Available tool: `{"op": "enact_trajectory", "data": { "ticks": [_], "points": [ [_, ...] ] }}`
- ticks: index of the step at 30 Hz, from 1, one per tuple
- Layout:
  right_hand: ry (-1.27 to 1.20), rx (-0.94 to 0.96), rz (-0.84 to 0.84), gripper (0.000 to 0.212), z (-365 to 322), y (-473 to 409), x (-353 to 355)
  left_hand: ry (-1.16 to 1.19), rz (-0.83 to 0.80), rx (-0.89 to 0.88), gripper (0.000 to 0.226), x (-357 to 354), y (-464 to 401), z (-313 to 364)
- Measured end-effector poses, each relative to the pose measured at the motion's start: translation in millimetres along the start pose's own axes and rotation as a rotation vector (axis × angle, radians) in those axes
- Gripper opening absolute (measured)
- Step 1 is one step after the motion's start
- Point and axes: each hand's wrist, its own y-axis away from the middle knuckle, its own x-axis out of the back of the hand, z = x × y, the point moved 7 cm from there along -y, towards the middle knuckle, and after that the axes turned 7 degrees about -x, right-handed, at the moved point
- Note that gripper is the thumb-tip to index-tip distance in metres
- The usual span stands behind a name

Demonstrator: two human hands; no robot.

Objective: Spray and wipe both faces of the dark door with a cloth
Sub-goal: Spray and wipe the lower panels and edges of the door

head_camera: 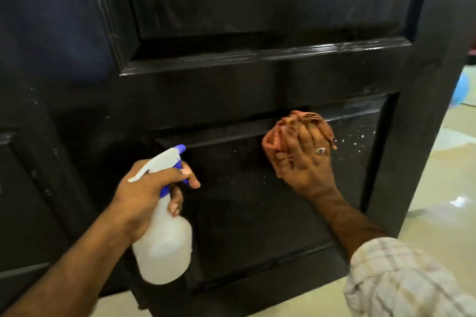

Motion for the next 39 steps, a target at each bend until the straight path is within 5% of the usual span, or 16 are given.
{"op": "enact_trajectory", "data": {
  "ticks": [5,7,13,18,20,23,27,30,34,36,39],
  "points": [
    [0.096,-0.464,0.015,0.058,157.6,1.5,49.6,-0.063,-0.146,0.051,0.012,-99.6,-37.0,-22.5],
    [0.073,-0.476,-0.024,0.054,189.4,3.7,61.5,-0.053,-0.186,0.088,0.014,-142.8,-47.5,-35.7],
    [-0.048,-0.487,0.013,0.05,197.8,11.8,47.9,-0.072,-0.152,0.154,0.021,-211.4,-61.8,-76.5],
    [-0.015,-0.688,0.215,0.058,134.9,15.1,2.7,-0.063,-0.105,0.073,0.017,-178.4,-61.3,-76.0],
    [-0.04,-0.582,0.168,0.057,85.2,23.0,-17.1,-0.085,-0.103,0.008,0.013,-159.3,-61.0,-66.4],
    [-0.1,-0.178,-0.065,0.055,29.4,64.6,-34.5,-0.102,-0.09,-0.06,0.013,-139.6,-58.8,-56.7],
    [0.002,0.241,-0.293,0.043,84.4,128.8,-14.6,-0.101,-0.064,-0.041,0.012,-133.8,-47.9,-61.3],
    [0.059,-0.023,-0.24,0.052,160.4,88.8,10.8,-0.079,-0.066,-0.003,0.011,-140.7,-39.2,-66.4],
    [0.005,-0.678,0.149,0.066,151.8,-5.6,9.1,-0.052,-0.06,0.006,0.011,-147.9,-37.8,-57.6],
    [-0.053,-0.593,0.129,0.061,93.8,-8.2,-8.3,-0.054,-0.053,-0.008,0.011,-145.7,-41.2,-51.0],
    [-0.03,-0.139,-0.199,0.054,40.3,69.0,-27.8,-0.076,-0.044,-0.039,0.009,-136.5,-42.8,-44.9]
  ]
}}
